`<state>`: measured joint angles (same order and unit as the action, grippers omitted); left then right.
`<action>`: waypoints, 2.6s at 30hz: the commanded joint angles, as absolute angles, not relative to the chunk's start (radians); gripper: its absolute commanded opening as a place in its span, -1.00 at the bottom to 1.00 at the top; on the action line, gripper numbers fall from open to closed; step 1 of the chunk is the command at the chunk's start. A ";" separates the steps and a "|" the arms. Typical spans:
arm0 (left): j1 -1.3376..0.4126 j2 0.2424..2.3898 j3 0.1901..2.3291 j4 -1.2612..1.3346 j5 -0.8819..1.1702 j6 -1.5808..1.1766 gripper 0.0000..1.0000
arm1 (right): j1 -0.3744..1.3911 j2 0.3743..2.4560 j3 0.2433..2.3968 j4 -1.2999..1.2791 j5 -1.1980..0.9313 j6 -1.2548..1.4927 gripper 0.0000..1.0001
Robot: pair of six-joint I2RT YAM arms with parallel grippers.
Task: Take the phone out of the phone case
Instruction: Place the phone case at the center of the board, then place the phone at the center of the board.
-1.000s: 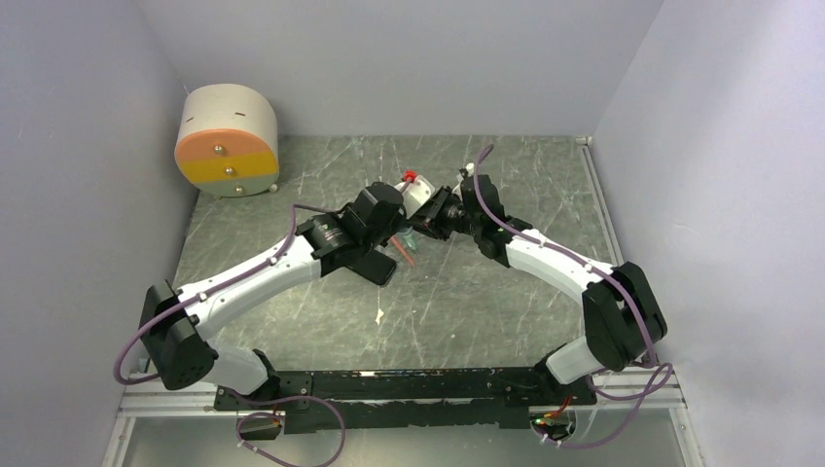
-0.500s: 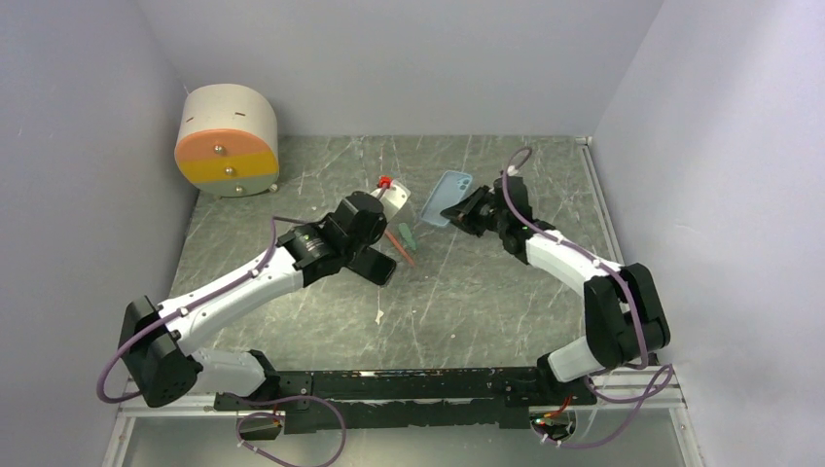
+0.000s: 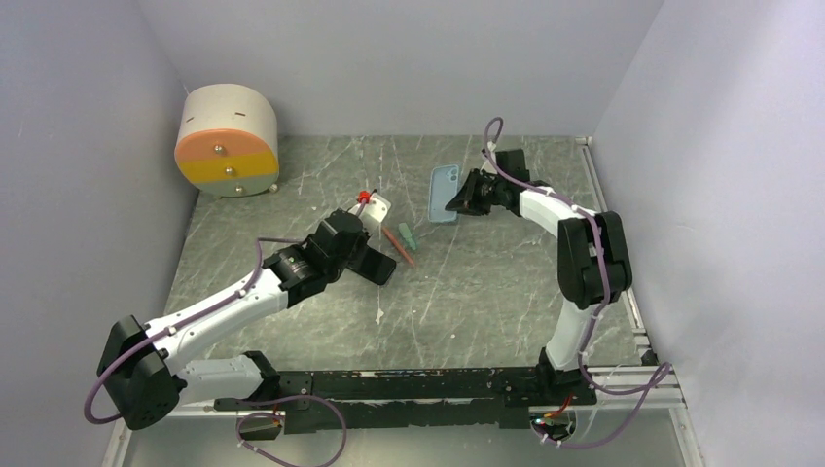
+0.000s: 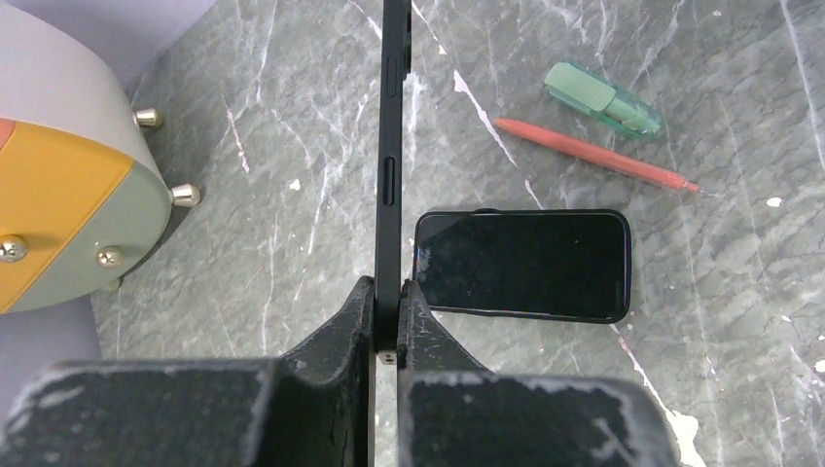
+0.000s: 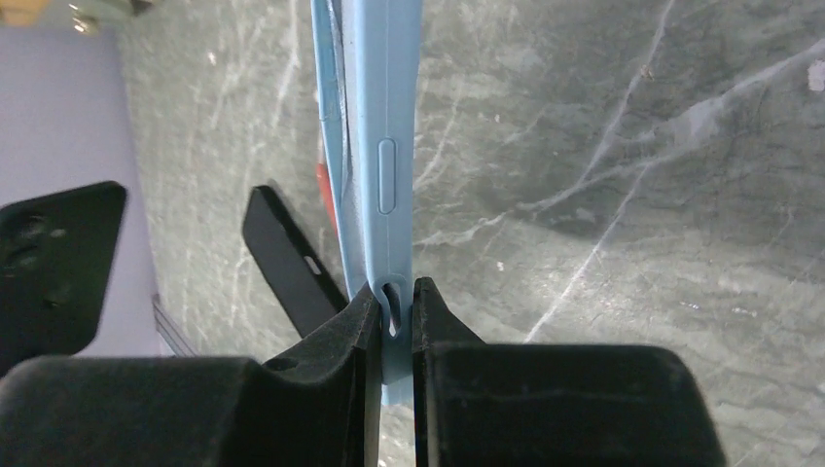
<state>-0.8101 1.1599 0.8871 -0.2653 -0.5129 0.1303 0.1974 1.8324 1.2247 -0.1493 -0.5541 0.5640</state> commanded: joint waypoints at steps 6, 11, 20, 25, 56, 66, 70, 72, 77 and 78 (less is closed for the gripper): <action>-0.806 1.113 0.887 -0.130 -0.524 0.145 -0.95 | 0.198 2.014 1.381 -0.215 -0.608 0.417 -1.00; -0.806 1.112 0.889 -0.132 -0.514 0.132 -0.95 | 0.197 2.096 1.458 -0.279 -0.598 0.355 -0.91; -0.806 1.117 0.902 -0.148 -0.502 0.129 -0.95 | 0.167 2.129 1.425 -0.251 -0.575 0.397 -0.46; -0.806 1.125 0.912 -0.160 -0.496 0.121 -0.95 | 0.151 2.111 1.421 -0.259 -0.540 0.368 -0.17; -0.881 1.230 0.996 -0.170 -0.457 0.197 -0.95 | 0.531 1.336 1.055 -0.228 -0.121 1.102 0.44; -0.943 1.240 1.004 -0.172 -0.449 0.218 -0.95 | 0.632 1.383 1.119 -0.255 -0.071 1.188 0.43; -0.970 1.255 1.007 -0.161 -0.460 0.226 -0.95 | 0.659 1.420 1.137 -0.248 -0.084 1.204 0.39; -0.985 1.262 1.009 -0.154 -0.467 0.233 -0.95 | 0.669 1.432 1.140 -0.239 -0.084 1.217 0.38; -1.014 1.279 1.011 -0.136 -0.504 0.247 -0.95 | 0.679 1.476 1.174 -0.276 -0.089 1.222 0.31; -1.018 1.281 1.011 -0.132 -0.508 0.248 -0.95 | 0.682 1.484 1.179 -0.282 -0.095 1.224 0.30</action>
<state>-1.0008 1.2850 0.9520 -0.2287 -0.4519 0.2169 0.6720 1.4609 1.1088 -0.2649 -0.0963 1.2007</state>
